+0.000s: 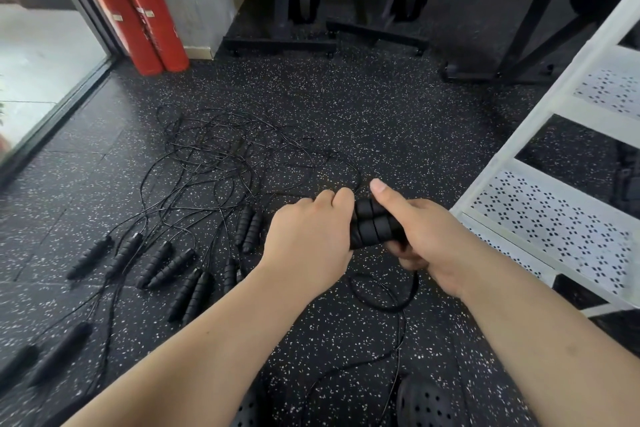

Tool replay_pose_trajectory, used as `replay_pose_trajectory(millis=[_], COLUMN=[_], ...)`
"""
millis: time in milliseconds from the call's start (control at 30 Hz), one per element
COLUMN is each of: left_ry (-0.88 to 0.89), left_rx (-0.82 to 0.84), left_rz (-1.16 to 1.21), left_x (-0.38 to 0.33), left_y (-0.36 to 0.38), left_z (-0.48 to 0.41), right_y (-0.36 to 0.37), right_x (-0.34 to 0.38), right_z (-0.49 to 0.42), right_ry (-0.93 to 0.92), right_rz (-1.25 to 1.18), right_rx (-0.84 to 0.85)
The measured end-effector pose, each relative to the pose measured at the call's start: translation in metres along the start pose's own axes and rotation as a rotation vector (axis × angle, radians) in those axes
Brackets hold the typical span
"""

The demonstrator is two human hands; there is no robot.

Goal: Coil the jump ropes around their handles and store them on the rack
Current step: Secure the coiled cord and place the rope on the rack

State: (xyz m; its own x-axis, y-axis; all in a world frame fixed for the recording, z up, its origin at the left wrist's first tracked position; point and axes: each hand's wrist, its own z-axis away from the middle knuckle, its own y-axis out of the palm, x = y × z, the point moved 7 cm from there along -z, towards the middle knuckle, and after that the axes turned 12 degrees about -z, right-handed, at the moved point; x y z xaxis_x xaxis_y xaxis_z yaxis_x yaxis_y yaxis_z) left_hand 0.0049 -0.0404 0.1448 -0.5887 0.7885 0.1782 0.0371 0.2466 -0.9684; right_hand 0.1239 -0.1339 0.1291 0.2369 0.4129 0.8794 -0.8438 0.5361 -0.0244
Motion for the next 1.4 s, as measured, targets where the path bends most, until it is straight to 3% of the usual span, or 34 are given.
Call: replay_pose_trajectory(millis=[100,233,333,533,667,800,1033,1200,1400], left_ry=[-0.062,-0.124,-0.151,-0.189,-0.114,0.040,0.292,0.351,0.301], left_rx=[0.099,0.165,0.190,0.217,0.252,0.211,0.040,-0.178,-0.371], left_rz=[0.020,-0.019,-0.029,-0.053,-0.127,-0.100,-0.020,0.052,0.138], left_x=[0.010,0.026,0.033,0.043,0.032,0.010,-0.014,-0.006,0.013], left_y=[0.004,0.010,0.016,0.022,0.030,0.028,0.008,-0.006,-0.027], left_z=[-0.003,0.000,0.002,0.003,0.007,0.013,0.016,0.011,0.003], right_y=[-0.004,-0.004,0.009,0.031,0.028,0.009,-0.016,-0.021,-0.007], right_x=[-0.004,0.004,-0.001,0.011,0.040,0.060,0.046,0.031,-0.001], right_z=[0.000,0.008,0.021,0.049,0.060,0.052,0.012,0.000,-0.008], right_ry=[0.020,-0.158,-0.260,-0.455,-0.634,-0.723,-0.420,-0.252,-0.020], right_rz=[-0.005,0.581,0.843,1.111,1.205,0.964,0.416,0.195,-0.207], right_rx=[0.029,0.039,0.123,0.114,0.032,0.019,0.146,0.170,0.265])
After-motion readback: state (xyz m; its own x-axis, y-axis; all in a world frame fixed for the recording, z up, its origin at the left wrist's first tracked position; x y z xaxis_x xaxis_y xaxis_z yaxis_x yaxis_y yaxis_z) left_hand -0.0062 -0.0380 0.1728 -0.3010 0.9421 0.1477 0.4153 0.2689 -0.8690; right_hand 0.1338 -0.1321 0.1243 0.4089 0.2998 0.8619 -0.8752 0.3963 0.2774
